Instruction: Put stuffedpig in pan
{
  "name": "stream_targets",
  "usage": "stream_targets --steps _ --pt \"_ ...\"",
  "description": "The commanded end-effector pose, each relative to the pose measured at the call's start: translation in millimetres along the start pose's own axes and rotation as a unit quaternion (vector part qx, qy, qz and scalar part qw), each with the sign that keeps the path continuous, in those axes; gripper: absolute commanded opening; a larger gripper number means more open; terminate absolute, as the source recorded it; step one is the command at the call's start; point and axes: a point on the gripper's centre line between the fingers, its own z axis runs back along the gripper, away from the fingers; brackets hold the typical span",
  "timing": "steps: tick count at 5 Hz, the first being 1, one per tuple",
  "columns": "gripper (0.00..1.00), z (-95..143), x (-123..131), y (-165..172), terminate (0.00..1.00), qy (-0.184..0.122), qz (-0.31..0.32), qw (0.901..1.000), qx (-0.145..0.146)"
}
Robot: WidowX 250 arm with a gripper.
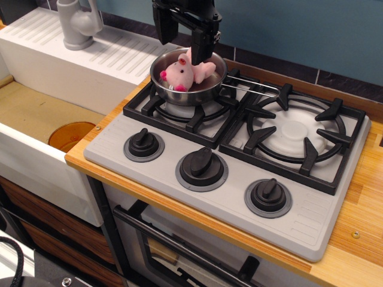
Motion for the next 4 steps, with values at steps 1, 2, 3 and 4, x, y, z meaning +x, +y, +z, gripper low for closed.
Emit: stream_targets --steps 1,2,3,4 --pt "1.0 23.8 5.6 -5.5 0.0 -0.015 0.002 0.9999 0.005" --pt "1.0 27.0 4.9 -8.1 0.0 -0.019 0.003 0.9998 0.006" --pt "1.0 28.2 3.9 -8.6 0.0 -0.027 0.003 0.9996 0.011" --pt "1.0 29.4 4.1 -6.3 0.0 -0.034 0.0 0.9992 0.02"
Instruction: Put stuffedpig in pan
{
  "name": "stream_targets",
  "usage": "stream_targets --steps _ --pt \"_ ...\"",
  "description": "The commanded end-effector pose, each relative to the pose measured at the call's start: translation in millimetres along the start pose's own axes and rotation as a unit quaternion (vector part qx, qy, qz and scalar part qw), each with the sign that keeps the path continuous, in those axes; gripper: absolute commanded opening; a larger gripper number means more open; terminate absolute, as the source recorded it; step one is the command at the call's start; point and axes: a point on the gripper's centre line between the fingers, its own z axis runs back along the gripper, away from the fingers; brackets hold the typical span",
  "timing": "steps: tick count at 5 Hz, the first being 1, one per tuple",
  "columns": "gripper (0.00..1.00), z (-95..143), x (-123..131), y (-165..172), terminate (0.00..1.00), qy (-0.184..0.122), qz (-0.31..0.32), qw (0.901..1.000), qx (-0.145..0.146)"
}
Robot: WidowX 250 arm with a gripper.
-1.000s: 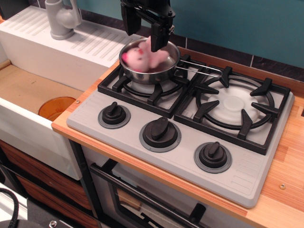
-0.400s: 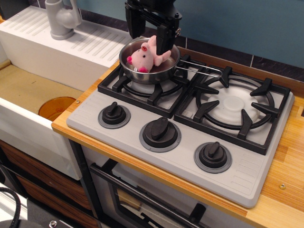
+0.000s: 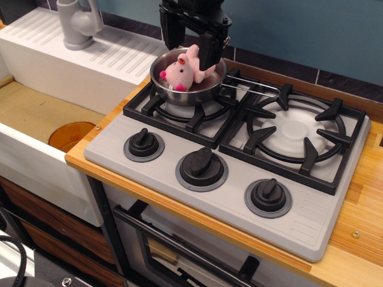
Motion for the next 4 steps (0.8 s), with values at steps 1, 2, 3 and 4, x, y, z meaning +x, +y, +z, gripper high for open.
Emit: stream_targets --steps 1,2,3,4 --pt "1.0 30.3 5.0 6.5 0.0 -0.047 -0.004 0.9983 0.033" --pt "1.0 32.3 3.2 4.6 0.0 -0.045 -0.002 0.9984 0.034" --pt "1.0 29.0 5.5 3.7 0.0 -0.043 0.0 0.9988 0.024" --pt "1.0 23.9 7.7 4.1 1.0 -0.048 -0.004 0.9982 0.036"
